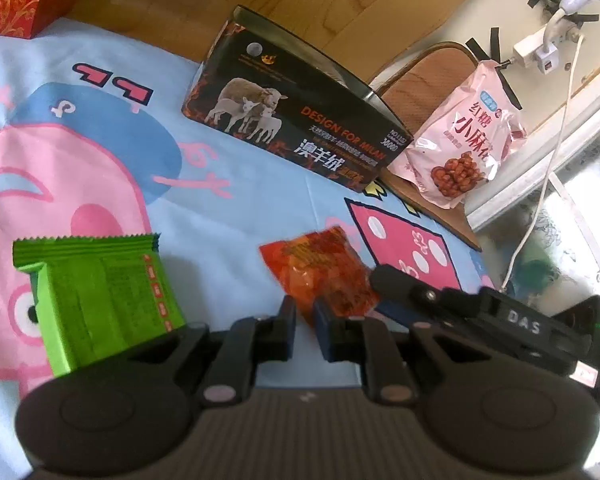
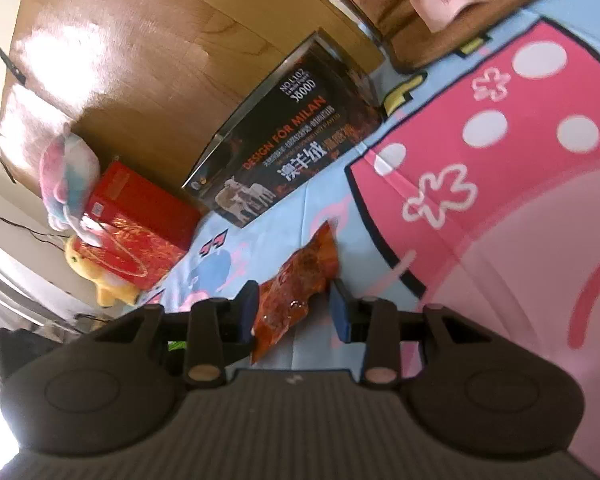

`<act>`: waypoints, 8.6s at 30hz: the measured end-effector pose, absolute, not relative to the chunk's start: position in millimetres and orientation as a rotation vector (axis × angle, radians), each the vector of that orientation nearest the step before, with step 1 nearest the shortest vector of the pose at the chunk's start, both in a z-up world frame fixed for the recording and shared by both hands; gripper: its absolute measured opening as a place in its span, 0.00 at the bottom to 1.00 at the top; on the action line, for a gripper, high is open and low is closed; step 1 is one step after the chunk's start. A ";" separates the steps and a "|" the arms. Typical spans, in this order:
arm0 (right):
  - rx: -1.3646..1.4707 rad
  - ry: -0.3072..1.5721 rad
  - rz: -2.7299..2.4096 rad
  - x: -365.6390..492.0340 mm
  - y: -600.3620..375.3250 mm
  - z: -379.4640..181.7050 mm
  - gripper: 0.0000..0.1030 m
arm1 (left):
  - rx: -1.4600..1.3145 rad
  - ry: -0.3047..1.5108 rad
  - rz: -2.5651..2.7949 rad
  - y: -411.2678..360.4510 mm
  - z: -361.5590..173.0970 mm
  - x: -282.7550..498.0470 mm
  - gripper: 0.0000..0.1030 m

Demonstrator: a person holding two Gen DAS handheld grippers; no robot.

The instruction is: Organize snacks

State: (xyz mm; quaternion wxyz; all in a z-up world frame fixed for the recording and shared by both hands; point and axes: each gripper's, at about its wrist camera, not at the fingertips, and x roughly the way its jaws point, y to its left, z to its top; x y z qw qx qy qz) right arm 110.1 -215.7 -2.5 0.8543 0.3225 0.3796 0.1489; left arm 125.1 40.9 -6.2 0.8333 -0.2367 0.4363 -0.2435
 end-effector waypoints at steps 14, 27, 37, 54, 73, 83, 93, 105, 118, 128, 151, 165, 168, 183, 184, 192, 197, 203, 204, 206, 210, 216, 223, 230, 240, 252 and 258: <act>0.744 0.815 0.234 99.2 -218.6 0.7 0.38 | -0.530 0.928 -0.544 41.3 -10.4 127.6 0.10; 0.673 0.801 0.251 126.0 -200.9 -8.5 0.14 | -0.526 0.924 -0.553 41.5 -10.8 128.1 0.10; 0.703 0.746 0.226 103.5 -231.6 8.9 0.09 | -0.515 0.862 -0.576 43.9 -1.1 120.8 0.40; 1.029 0.748 0.452 111.3 -243.7 25.9 0.08 | -0.729 0.829 -0.722 49.3 28.4 129.5 0.53; 0.599 0.578 0.343 274.5 -173.5 58.0 0.08 | -0.517 0.707 -0.509 37.8 74.7 270.5 0.54; 0.414 0.485 0.339 217.4 -172.0 73.9 0.28 | -0.483 0.642 -0.520 70.1 86.7 214.2 0.54; 0.227 0.727 0.720 101.2 -110.6 33.1 0.42 | -0.518 0.713 -0.301 162.5 54.0 101.9 0.55; -0.168 0.754 0.755 67.7 -38.1 14.8 0.58 | -0.563 0.849 -0.322 144.0 4.8 85.1 0.47; -0.141 0.656 0.360 42.3 -149.7 22.2 0.60 | -0.456 0.781 -0.548 85.9 40.1 69.7 0.47; -0.105 0.738 0.555 46.2 -98.3 17.4 0.60 | -0.357 0.793 -0.353 99.9 34.9 114.6 0.59; -0.123 0.585 0.439 54.2 -128.4 29.2 0.36 | -0.339 0.805 -0.524 39.6 49.7 120.2 0.36; -0.143 0.412 0.284 188.7 -132.9 62.6 0.36 | -0.343 0.685 -0.494 2.7 83.0 262.9 0.37; -0.139 0.435 0.250 208.4 -135.0 55.3 0.39 | -0.338 0.704 -0.474 -4.8 71.1 277.4 0.37; 0.125 0.452 0.207 98.0 -179.3 50.7 0.52 | -0.236 0.638 -0.330 9.0 73.7 169.5 0.76; 0.140 0.464 0.201 92.7 -181.3 48.8 0.53 | -0.218 0.632 -0.312 8.6 72.1 156.6 0.78; 0.253 0.603 0.185 42.3 -194.7 30.4 0.55 | -0.155 0.663 -0.195 8.2 53.8 81.5 0.93; 0.278 0.620 0.200 11.6 -188.6 29.6 0.55 | -0.069 0.630 -0.134 5.7 54.3 45.8 1.00; 0.300 0.608 0.215 -13.6 -181.6 34.5 0.56 | -0.036 0.648 -0.127 3.5 48.8 17.4 1.00; 0.301 0.606 0.217 -16.7 -180.9 35.2 0.57 | -0.031 0.653 -0.125 2.9 47.5 13.7 1.00; 0.300 0.601 0.220 -23.0 -179.6 36.7 0.58 | -0.026 0.664 -0.125 1.7 44.9 9.4 1.00; 0.298 0.595 0.222 -31.6 -177.7 39.0 0.60 | -0.024 0.675 -0.119 0.5 40.7 0.2 1.00; 0.290 0.594 0.227 -38.1 -175.3 39.9 0.60 | -0.023 0.680 -0.095 1.7 38.0 -6.0 1.00; 0.298 0.589 0.222 -41.6 -175.8 40.8 0.61 | -0.026 0.689 -0.095 2.4 34.9 -8.5 1.00; 0.318 0.575 0.203 -41.8 -179.5 41.8 0.65 | 0.002 0.660 -0.091 -1.8 38.1 -11.7 1.00; 0.328 0.575 0.184 -37.8 -180.7 41.5 0.69 | -0.050 0.607 -0.125 1.6 41.3 -22.2 1.00; 0.356 0.585 0.143 -29.7 -182.2 39.0 0.69 | -0.044 0.603 -0.087 14.0 47.7 -18.8 1.00; 0.351 0.582 0.152 -28.9 -180.2 42.2 0.71 | -0.042 0.633 -0.080 19.2 46.3 -14.1 1.00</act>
